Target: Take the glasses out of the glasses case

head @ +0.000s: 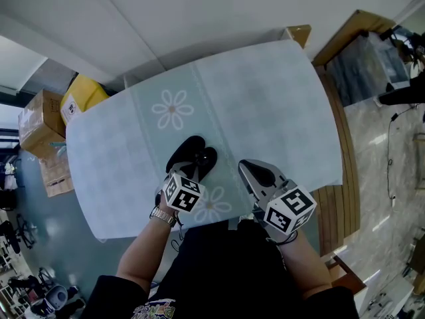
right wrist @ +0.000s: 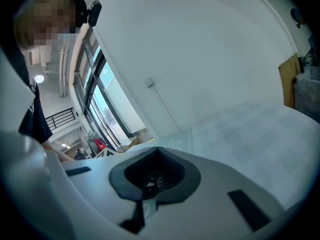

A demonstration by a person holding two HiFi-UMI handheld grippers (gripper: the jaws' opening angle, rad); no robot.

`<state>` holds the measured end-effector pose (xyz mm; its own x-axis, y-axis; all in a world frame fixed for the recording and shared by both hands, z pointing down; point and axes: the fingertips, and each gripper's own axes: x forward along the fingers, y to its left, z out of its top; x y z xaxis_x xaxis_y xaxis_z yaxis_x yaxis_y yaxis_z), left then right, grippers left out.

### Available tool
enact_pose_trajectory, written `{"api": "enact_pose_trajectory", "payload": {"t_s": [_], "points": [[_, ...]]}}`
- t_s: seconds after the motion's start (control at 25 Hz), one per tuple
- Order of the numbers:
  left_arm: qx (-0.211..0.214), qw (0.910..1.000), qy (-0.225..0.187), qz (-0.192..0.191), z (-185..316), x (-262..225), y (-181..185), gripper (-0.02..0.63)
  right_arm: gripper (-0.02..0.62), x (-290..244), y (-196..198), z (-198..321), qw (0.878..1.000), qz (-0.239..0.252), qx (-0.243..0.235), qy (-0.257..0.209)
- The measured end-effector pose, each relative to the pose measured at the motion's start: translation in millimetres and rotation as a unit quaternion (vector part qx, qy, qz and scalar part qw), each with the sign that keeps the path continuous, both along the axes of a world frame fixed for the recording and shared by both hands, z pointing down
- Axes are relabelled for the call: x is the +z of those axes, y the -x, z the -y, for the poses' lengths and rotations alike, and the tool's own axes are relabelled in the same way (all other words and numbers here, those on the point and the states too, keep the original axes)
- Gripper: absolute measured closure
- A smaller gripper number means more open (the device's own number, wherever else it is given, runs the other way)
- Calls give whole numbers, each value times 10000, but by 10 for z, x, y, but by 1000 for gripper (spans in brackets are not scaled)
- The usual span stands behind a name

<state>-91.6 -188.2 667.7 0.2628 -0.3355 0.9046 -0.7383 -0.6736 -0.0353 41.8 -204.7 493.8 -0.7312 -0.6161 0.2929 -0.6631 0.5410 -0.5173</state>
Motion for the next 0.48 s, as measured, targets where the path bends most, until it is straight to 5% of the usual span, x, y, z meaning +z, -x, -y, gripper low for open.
{"api": "enact_pose_trajectory", "payload": {"t_s": [0.48], "points": [[-283, 9986, -450, 10, 7, -256, 41, 575, 572, -103, -71, -126, 9998, 131, -60, -101]]}}
